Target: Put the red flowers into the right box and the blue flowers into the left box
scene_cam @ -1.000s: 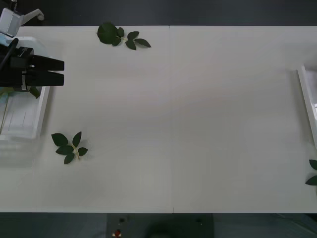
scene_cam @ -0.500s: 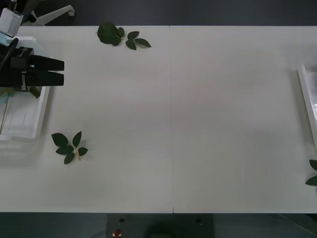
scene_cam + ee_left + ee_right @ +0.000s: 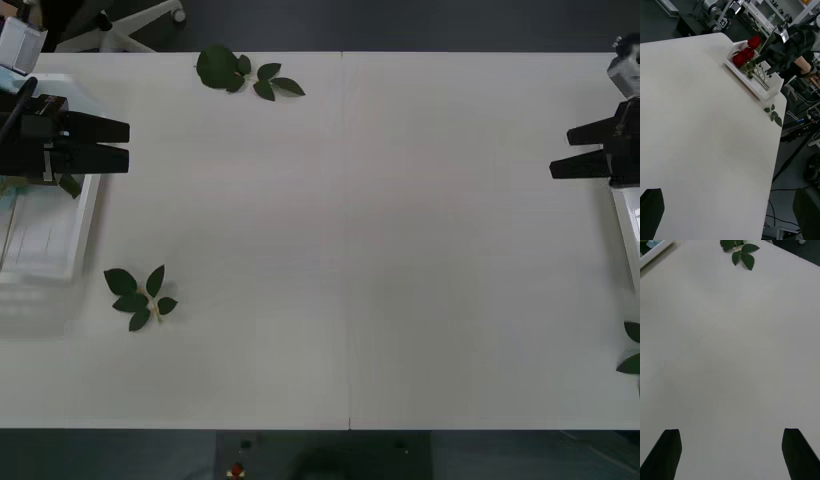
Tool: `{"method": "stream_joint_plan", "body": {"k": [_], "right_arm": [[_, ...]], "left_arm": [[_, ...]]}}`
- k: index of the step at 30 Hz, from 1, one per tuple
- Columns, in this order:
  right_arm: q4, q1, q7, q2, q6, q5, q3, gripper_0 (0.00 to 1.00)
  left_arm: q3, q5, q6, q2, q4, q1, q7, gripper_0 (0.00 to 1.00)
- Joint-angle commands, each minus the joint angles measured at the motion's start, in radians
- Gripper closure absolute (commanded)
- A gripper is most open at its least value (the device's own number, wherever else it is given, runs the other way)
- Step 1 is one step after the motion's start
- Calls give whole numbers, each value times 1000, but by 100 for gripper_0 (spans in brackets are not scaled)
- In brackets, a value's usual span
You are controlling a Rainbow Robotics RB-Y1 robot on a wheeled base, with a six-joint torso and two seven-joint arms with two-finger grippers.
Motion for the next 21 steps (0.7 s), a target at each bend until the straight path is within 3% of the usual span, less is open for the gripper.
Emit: {"method": "stream_joint_plan", "body": {"k": [1,7,21], "right_arm": [[-37,-83,32,57,3,58,-29,23],[-100,-122,32,119,3,162,-27,22],[-258,-123,32,122,-3,262,-26,22]], "left_arm": [[12,5,5,3,-3,-22,-26,0],[12,5,5,3,-3,-22,-26,0],[12,5,5,3,-3,-22,-26,0]]}}
